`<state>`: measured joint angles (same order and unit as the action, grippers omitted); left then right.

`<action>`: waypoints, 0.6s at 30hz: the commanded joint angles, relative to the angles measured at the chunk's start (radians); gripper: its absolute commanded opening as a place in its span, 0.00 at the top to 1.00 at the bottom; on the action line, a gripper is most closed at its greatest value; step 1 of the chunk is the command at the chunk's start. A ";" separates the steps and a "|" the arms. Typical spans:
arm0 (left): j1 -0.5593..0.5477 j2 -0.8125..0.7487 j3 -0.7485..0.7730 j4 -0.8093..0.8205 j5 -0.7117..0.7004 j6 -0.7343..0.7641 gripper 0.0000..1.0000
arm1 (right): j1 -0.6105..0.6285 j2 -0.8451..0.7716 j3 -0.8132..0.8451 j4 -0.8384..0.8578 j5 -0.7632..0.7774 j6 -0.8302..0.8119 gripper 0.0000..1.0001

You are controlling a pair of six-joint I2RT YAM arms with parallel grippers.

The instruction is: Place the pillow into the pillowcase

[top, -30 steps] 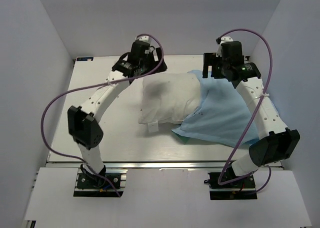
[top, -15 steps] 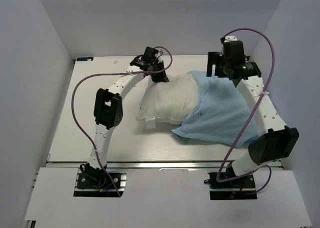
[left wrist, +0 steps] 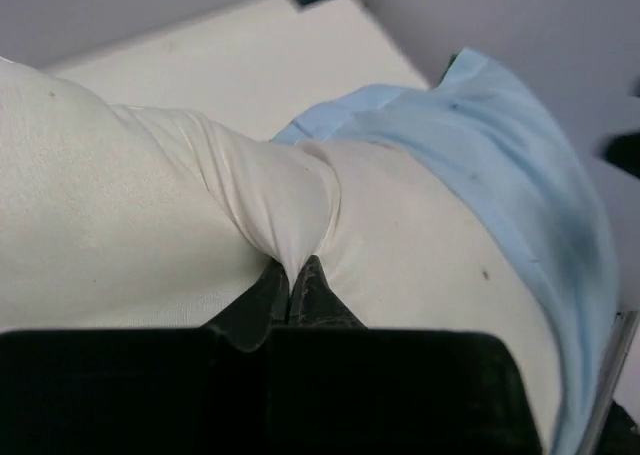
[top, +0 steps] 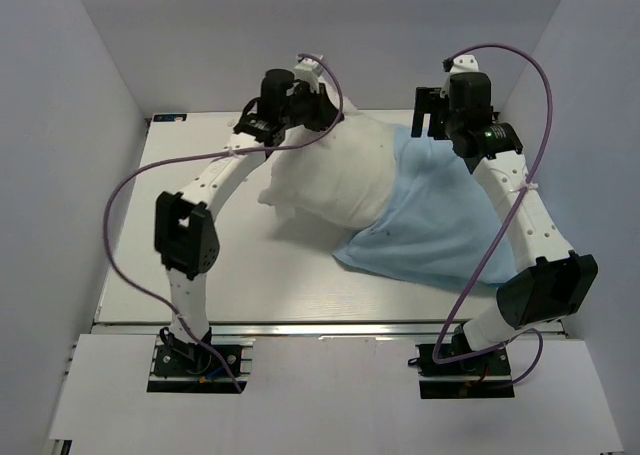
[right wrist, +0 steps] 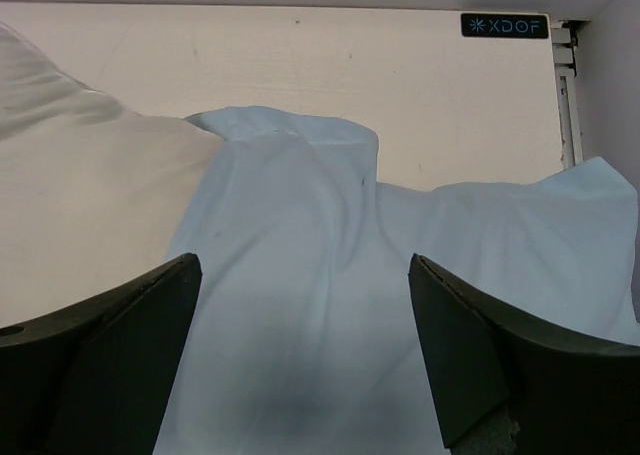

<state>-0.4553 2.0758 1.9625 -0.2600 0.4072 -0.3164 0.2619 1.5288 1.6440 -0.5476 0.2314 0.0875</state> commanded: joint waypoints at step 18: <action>-0.069 -0.813 -0.998 0.556 0.507 0.309 1.00 | 0.010 -0.104 -0.079 0.025 -0.535 -0.008 0.12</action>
<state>-0.4786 1.3525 0.9703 0.3332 0.7979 -0.0620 0.2630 1.4181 1.5593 -0.5049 -0.1249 0.1364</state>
